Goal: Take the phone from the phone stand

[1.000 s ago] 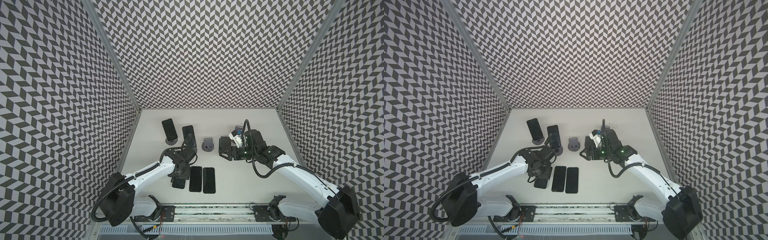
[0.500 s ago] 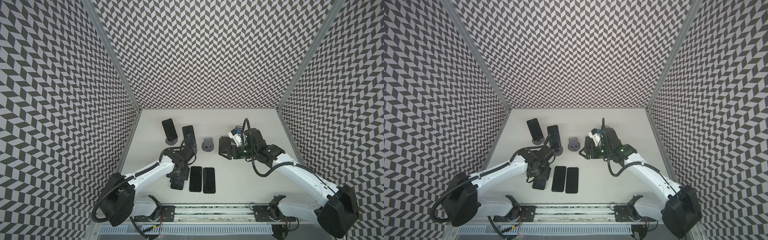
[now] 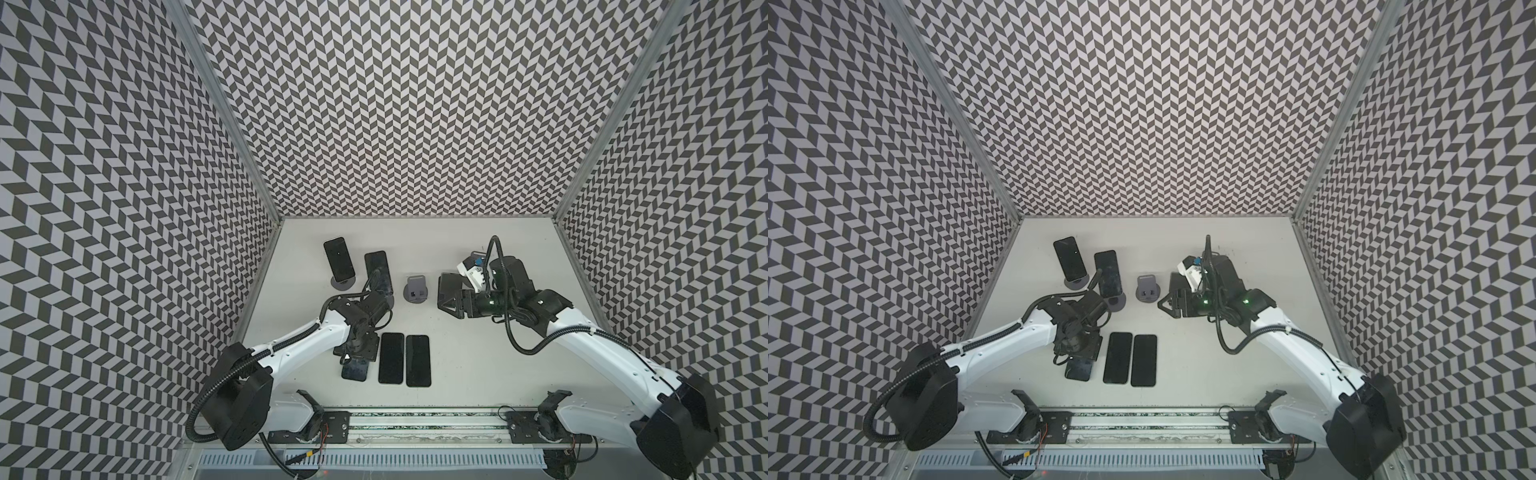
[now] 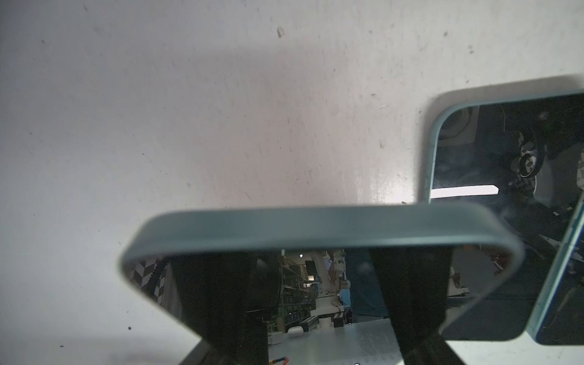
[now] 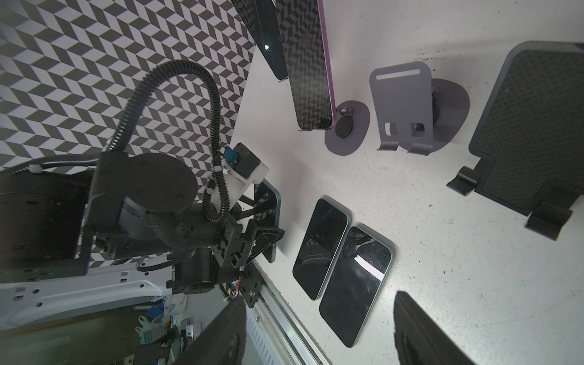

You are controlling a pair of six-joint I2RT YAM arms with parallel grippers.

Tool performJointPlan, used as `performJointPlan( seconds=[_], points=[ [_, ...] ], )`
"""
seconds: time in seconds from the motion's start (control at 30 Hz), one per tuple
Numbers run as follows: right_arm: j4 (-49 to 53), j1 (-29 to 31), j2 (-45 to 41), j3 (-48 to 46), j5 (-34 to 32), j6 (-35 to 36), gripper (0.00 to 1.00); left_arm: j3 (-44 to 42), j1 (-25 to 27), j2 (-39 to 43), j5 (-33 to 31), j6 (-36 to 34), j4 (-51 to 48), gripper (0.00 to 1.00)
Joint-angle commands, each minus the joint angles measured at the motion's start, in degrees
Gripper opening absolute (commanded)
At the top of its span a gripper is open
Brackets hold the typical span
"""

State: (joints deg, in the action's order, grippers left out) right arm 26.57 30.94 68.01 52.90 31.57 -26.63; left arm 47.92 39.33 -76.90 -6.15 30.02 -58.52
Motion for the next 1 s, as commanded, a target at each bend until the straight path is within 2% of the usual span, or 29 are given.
performJointPlan(
  seconds=[0.0, 0.5, 0.6, 0.8, 0.97],
  points=[
    [-1.98, 0.04, -1.44, -0.71, 0.56, 0.29, 0.71, 2.02, -0.39, -0.21, 0.33, -0.38, -0.53, 0.63],
    [-1.77, 0.08, -2.18, -0.45, 0.77, 1.6, 0.72, 3.5, -1.27, -1.14, 4.14, 0.53, -1.0, 0.63],
    [-3.19, 0.22, -1.97, 0.53, 6.83, 4.4, 0.7, 3.28, -1.39, -1.09, 5.69, 1.78, -0.05, 0.63],
    [-1.2, 2.27, -1.22, 1.61, 8.24, 7.72, 0.67, 3.4, -1.53, -2.2, 5.23, 2.68, 0.08, 0.63],
    [0.91, 5.27, -1.43, 0.4, 6.83, 9.42, 0.68, 2.82, -1.5, -2.45, 5.22, 3.32, 0.13, 0.63]
  ],
)
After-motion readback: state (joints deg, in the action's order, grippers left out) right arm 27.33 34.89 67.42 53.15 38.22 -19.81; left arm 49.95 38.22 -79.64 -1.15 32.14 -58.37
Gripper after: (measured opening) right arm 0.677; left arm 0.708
